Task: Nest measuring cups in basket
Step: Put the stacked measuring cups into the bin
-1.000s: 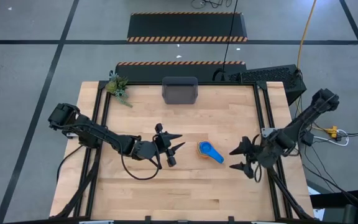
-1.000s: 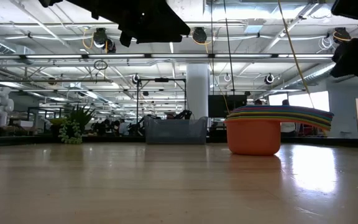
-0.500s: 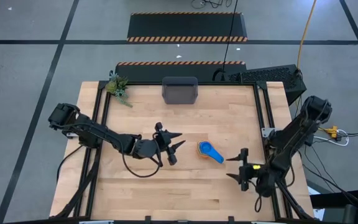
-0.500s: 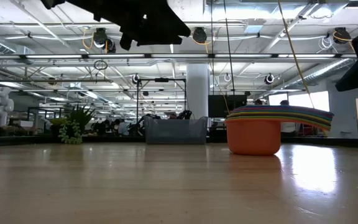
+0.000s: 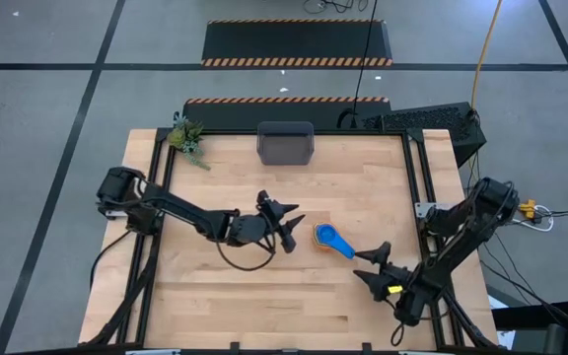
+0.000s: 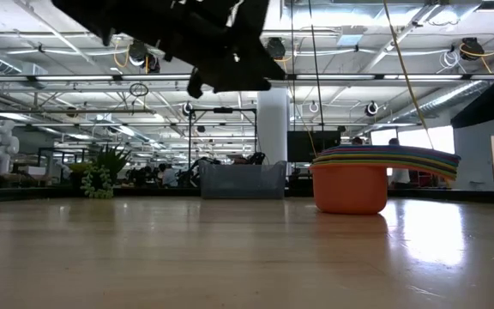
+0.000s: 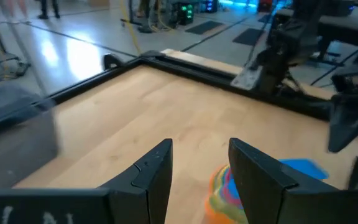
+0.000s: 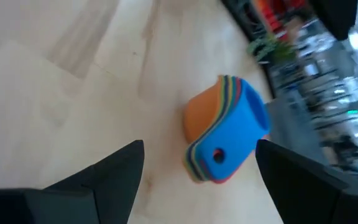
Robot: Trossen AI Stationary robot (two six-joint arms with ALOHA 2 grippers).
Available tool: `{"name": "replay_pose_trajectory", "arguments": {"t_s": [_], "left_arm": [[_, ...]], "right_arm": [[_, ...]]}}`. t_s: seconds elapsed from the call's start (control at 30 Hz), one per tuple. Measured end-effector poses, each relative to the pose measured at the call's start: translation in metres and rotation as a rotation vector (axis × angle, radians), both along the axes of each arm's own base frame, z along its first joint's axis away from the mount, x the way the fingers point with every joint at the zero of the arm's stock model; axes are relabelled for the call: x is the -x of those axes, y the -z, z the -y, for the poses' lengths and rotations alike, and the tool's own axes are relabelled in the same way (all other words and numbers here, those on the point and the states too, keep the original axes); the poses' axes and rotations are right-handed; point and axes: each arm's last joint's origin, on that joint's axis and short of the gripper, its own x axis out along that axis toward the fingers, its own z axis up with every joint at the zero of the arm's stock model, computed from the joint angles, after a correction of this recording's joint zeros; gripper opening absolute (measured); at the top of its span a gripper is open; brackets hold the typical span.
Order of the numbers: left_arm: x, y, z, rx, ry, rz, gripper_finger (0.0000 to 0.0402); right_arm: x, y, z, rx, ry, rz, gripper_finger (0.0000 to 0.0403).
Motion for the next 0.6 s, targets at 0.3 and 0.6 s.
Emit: {"name": "replay_pose_trajectory", "arguments": {"t_s": [0.3, 0.6], "left_arm": [[-0.055, 0.011, -0.001, -0.04, 0.099, -0.245, 0.0159], [-0.084, 0.012, -0.009, -0.014, 0.222, -0.282, 0.0159]], "right_arm": [[-0.004, 0.024, -0.004, 0.239, 0.003, 0.032, 0.0304], [-0.007, 0.029, -0.009, 0.373, -0.043, -0.028, 0.0304]]}}
